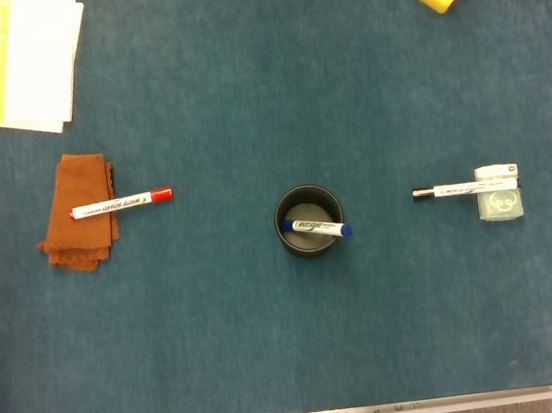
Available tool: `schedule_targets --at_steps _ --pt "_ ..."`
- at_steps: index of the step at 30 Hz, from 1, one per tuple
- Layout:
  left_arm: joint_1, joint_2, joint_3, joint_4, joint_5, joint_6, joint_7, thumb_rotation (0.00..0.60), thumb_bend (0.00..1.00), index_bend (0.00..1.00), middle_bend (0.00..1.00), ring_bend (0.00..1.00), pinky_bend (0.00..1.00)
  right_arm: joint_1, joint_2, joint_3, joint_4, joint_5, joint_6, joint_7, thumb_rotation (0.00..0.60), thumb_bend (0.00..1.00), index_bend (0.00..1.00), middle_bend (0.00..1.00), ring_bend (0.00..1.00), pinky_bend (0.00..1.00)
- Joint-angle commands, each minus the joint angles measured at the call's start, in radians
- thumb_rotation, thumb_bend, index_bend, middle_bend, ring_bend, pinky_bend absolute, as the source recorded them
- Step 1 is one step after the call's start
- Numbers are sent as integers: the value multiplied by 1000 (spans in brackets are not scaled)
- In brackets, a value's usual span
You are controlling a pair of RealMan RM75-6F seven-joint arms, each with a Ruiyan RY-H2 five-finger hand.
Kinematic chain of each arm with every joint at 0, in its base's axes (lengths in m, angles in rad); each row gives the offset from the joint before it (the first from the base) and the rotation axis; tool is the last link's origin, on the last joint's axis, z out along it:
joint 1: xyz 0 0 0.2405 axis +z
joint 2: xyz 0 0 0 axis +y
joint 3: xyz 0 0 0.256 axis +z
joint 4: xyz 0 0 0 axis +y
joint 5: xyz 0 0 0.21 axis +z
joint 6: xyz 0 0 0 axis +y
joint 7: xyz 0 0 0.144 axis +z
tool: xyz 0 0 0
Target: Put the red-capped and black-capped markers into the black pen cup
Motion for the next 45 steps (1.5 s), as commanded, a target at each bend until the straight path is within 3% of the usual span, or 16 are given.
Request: schedule_targets --at_steps 1,11,21,30,45 --pt "-40 -18 -7 12 0 -49 28 600 281 387 103 0 5 2 0 1 -1 4 -4 -3 600 304 319 180 0 81" --pt "-161 -82 -30 20 -35 -207 163 600 281 400 107 0 5 9 -5 1 7 14 -16 -1 600 304 320 180 0 81" --pt "-262 -179 -64 28 -140 -328 294 600 281 389 105 0 5 14 -6 2 15 25 -26 2 600 304 320 180 0 81" --pt "-339 -279 -81 69 -255 -395 441 600 281 388 105 0 5 18 -9 1 25 37 -35 6 600 304 319 180 0 81" --pt "-409 -429 -61 206 -474 -438 634 600 281 402 105 0 5 21 -9 0 36 45 -44 14 600 304 320 180 0 81"
